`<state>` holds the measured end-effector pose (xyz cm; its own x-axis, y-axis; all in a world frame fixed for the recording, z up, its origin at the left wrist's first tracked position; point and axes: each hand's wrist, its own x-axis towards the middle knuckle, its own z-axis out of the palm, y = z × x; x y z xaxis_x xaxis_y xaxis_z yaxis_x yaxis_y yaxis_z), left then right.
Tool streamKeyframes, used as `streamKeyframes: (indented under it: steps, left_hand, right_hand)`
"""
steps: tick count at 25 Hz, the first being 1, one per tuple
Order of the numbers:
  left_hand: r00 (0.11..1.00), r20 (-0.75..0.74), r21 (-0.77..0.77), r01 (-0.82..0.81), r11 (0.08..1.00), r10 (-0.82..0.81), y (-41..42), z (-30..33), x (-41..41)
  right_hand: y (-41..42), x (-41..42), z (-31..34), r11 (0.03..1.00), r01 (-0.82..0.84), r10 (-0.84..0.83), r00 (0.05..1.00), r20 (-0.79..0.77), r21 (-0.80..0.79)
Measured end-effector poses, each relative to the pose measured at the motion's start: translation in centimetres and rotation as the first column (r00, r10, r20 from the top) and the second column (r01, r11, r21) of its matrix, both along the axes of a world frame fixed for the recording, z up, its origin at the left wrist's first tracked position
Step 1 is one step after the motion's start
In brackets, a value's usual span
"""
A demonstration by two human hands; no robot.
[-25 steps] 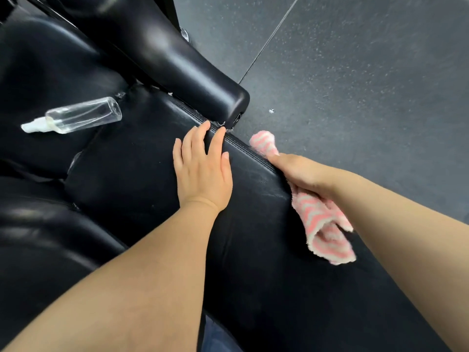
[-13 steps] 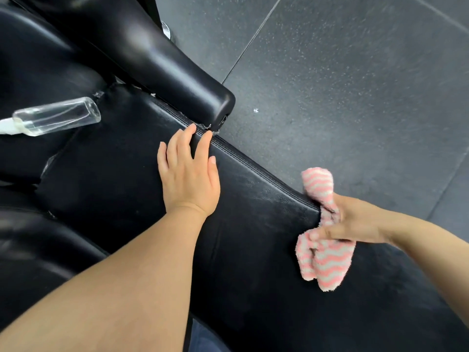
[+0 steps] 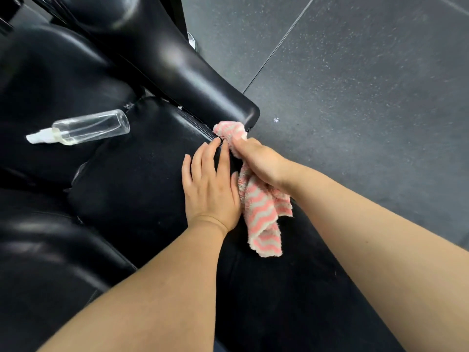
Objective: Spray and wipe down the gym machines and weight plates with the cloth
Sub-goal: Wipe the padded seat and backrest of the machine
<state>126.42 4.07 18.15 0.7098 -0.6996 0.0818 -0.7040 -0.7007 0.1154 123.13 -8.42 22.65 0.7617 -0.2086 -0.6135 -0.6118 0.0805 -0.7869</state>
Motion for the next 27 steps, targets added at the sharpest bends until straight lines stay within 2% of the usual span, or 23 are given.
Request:
streamKeyframes:
  steps: [3,5,6,8,10,11,13,17,19,20,22,25,27]
  left_hand:
    - [1.0,-0.013,0.016,0.011,1.0,-0.011,0.0,0.3,0.1]
    - [0.999,-0.024,0.035,0.024,0.999,-0.023,0.2,0.4,0.1]
    - [0.999,-0.027,0.036,0.023,0.999,-0.022,0.2,0.5,0.1]
    - [0.999,-0.026,0.033,0.02,0.999,-0.019,0.1,0.5,0.1]
    - [0.999,-0.025,0.035,0.021,0.999,-0.02,0.1,0.5,0.0]
    - [1.0,-0.022,0.033,0.021,0.999,-0.02,0.1,0.5,-0.1]
    - [1.0,-0.025,0.027,0.02,0.999,-0.019,0.1,0.4,-0.1]
    - [1.0,-0.018,0.032,0.015,0.999,-0.014,0.1,0.3,0.0]
    - [1.0,-0.025,0.041,0.02,0.999,-0.019,0.1,0.3,0.0]
    - [0.999,-0.029,0.041,0.025,0.999,-0.024,0.1,0.3,0.1]
    - [0.999,-0.023,0.04,0.032,0.999,-0.031,0.1,0.3,0.1]
    - [0.998,-0.036,0.036,0.045,0.998,-0.044,0.2,0.3,0.1]
    - [0.998,-0.055,0.035,0.043,0.998,-0.041,0.1,0.5,0.0]
  right_hand:
    - [-0.1,-2.8,-0.9,0.944,-0.24,0.213,0.968,-0.136,-0.228]
    - [-1.0,-7.2,-0.1,0.89,-0.342,0.264,0.926,-0.27,-0.302]
    - [-1.7,-9.6,0.6,0.884,-0.371,0.261,0.896,-0.358,-0.285]
    - [-2.9,-13.3,1.9,0.862,-0.454,0.258,0.777,-0.574,-0.226]
    - [-3.8,-14.1,1.8,0.848,-0.501,0.259,0.677,-0.689,-0.173]
    - [-4.0,-13.4,1.2,0.858,-0.49,0.266,0.678,-0.686,-0.152]
    - [-3.7,-11.3,0.0,0.905,-0.414,0.269,0.738,-0.619,-0.099]
    - [-2.3,-6.8,-0.7,0.987,-0.16,0.124,0.866,-0.484,-0.033]
    - [-1.5,-5.2,-0.4,0.999,0.0,0.015,0.942,-0.335,0.045]
    - [-1.0,-4.7,-0.4,0.999,-0.008,0.016,0.979,-0.202,0.04]
    - [-0.2,-5.1,-0.4,0.975,-0.131,0.126,0.991,-0.034,-0.179]
    - [0.1,-9.4,1.0,0.826,-0.227,0.2,0.974,-0.11,-0.516]
    - [0.1,-13.6,2.2,0.78,-0.254,0.218,0.967,-0.133,-0.572]
